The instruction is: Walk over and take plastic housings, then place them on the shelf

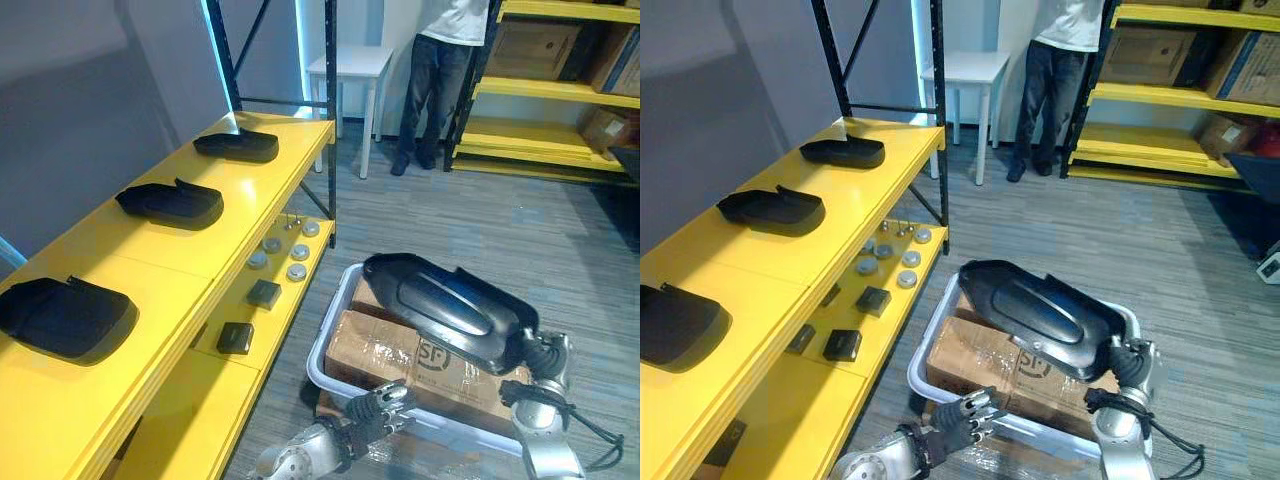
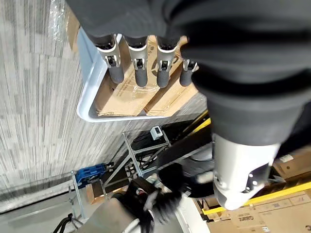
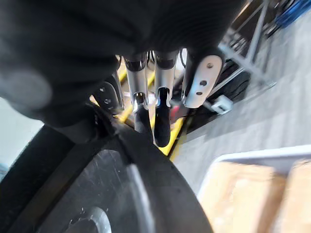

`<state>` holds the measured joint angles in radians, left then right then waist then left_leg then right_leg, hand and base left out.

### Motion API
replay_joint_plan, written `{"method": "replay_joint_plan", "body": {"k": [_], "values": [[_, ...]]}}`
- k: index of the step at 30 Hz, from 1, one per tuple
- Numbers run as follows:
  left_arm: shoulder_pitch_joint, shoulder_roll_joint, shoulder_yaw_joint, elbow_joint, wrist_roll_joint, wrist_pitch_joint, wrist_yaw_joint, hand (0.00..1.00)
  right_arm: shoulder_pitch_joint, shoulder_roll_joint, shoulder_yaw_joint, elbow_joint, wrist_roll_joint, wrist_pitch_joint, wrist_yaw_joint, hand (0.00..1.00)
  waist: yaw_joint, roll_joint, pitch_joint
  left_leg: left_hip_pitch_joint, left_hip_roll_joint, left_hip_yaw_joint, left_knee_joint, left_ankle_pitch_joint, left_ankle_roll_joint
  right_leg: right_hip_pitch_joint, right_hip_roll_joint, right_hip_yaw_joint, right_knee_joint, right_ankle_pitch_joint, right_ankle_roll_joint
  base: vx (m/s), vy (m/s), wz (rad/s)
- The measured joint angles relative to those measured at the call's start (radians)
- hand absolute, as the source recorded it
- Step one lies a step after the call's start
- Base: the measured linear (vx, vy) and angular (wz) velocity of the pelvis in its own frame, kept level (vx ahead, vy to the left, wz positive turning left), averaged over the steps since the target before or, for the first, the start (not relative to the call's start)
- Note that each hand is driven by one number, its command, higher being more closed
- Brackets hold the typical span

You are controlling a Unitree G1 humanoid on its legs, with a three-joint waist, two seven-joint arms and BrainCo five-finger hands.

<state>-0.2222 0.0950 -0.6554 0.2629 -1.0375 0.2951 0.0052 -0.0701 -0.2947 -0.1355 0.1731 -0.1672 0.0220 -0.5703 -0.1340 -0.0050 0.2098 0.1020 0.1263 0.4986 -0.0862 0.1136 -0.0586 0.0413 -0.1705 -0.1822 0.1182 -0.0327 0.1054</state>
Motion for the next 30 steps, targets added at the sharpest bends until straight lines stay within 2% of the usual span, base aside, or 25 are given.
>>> {"method": "replay_joint_plan", "body": {"k": [3,4,6,8,11,18,19,20,22,24,27,29,30], "values": [[-0.021,-0.013,0.002,0.002,-0.001,-0.059,0.034,0.00,0.001,0.021,0.042,-0.005,-0.004,-0.035,0.000,1.00,0.002,0.000,-0.003,0.018,-0.001,0.000,0.000,0.000,0.000,0.022,0.000,0.000,-0.005,0.000,0.000,0.00,0.000,0.00],[-0.027,-0.014,0.003,0.002,-0.002,-0.096,0.047,0.00,0.005,0.033,0.073,-0.005,-0.006,-0.044,0.003,1.00,0.002,0.001,-0.010,0.022,-0.001,-0.001,-0.001,0.000,0.000,0.027,0.000,-0.001,-0.007,0.000,0.000,-0.02,-0.035,0.01],[-0.030,-0.023,0.015,-0.001,-0.001,-0.142,0.077,0.00,0.018,0.048,0.121,-0.005,-0.007,-0.047,0.012,1.00,0.004,0.000,-0.022,0.021,-0.001,-0.004,-0.001,0.000,0.000,0.028,0.000,-0.003,-0.009,0.000,0.000,-0.02,-0.039,0.03],[-0.029,-0.033,0.030,-0.009,0.005,-0.195,0.139,0.00,0.043,0.078,0.171,-0.001,-0.011,-0.054,0.024,1.00,0.005,0.001,-0.031,0.021,-0.002,-0.011,-0.004,0.001,0.000,0.033,-0.001,-0.010,-0.012,0.000,0.000,-0.02,-0.030,0.07],[-0.028,-0.036,0.055,-0.020,0.060,-0.238,0.221,0.00,0.070,0.115,0.211,0.002,-0.016,-0.086,0.022,1.00,0.008,0.001,-0.037,0.020,-0.003,-0.030,-0.004,0.005,0.002,0.048,-0.003,-0.028,-0.022,0.001,0.002,-0.01,-0.025,0.16],[-0.021,-0.039,0.081,-0.059,0.144,-0.274,0.343,0.00,0.071,0.152,0.310,0.073,-0.017,-0.119,-0.021,1.00,0.029,0.001,-0.073,0.002,-0.004,-0.074,-0.004,0.015,0.004,0.062,-0.003,-0.075,-0.038,0.001,0.002,0.00,-0.027,0.19],[-0.018,-0.041,0.082,-0.059,0.163,-0.281,0.371,1.00,0.071,0.152,0.329,0.082,-0.016,-0.120,-0.030,1.00,0.035,0.001,-0.077,0.002,-0.004,-0.077,-0.004,0.016,0.004,0.063,-0.002,-0.077,-0.041,0.001,0.002,-0.01,-0.030,0.09],[-0.017,-0.043,0.083,-0.059,0.169,-0.293,0.404,1.00,0.071,0.152,0.349,0.086,-0.016,-0.124,-0.040,1.00,0.040,0.002,-0.079,0.001,-0.004,-0.082,-0.004,0.016,0.003,0.064,-0.001,-0.080,-0.042,0.001,0.002,-0.01,-0.027,0.10],[-0.010,-0.051,0.099,-0.059,0.205,-0.347,0.468,1.00,0.067,0.155,0.394,0.087,-0.016,-0.139,-0.062,1.00,0.043,0.000,-0.082,-0.004,-0.003,-0.091,-0.004,0.019,0.003,0.065,0.000,-0.086,-0.043,0.001,0.001,-0.01,-0.028,0.08],[-0.005,-0.057,0.125,-0.058,0.218,-0.390,0.470,1.00,0.065,0.158,0.434,0.087,-0.017,-0.176,-0.089,1.00,0.048,0.001,-0.086,-0.007,-0.003,-0.093,-0.004,0.021,0.004,0.066,0.000,-0.089,-0.044,0.003,-0.001,0.00,-0.019,0.04],[-0.004,-0.057,0.136,-0.057,0.216,-0.407,0.462,1.00,0.066,0.163,0.456,0.089,-0.017,-0.224,-0.117,1.00,0.052,-0.002,-0.095,-0.013,-0.004,-0.114,-0.001,0.027,0.006,0.080,0.001,-0.107,-0.054,0.006,-0.004,0.01,-0.029,0.16],[-0.002,-0.057,0.144,-0.053,0.157,-0.441,0.457,1.00,0.062,0.165,0.476,0.089,-0.022,-0.288,-0.140,1.00,0.062,-0.004,-0.101,-0.012,-0.001,-0.129,-0.001,0.031,0.005,0.087,0.004,-0.123,-0.061,0.006,-0.005,-0.03,-0.026,0.21],[-0.002,-0.057,0.149,-0.053,0.142,-0.454,0.457,1.00,0.061,0.164,0.487,0.089,-0.030,-0.302,-0.144,1.00,0.063,-0.004,-0.101,-0.013,0.000,-0.134,-0.001,0.032,0.005,0.089,0.006,-0.127,-0.061,0.006,-0.005,-0.04,-0.030,0.16]]}}
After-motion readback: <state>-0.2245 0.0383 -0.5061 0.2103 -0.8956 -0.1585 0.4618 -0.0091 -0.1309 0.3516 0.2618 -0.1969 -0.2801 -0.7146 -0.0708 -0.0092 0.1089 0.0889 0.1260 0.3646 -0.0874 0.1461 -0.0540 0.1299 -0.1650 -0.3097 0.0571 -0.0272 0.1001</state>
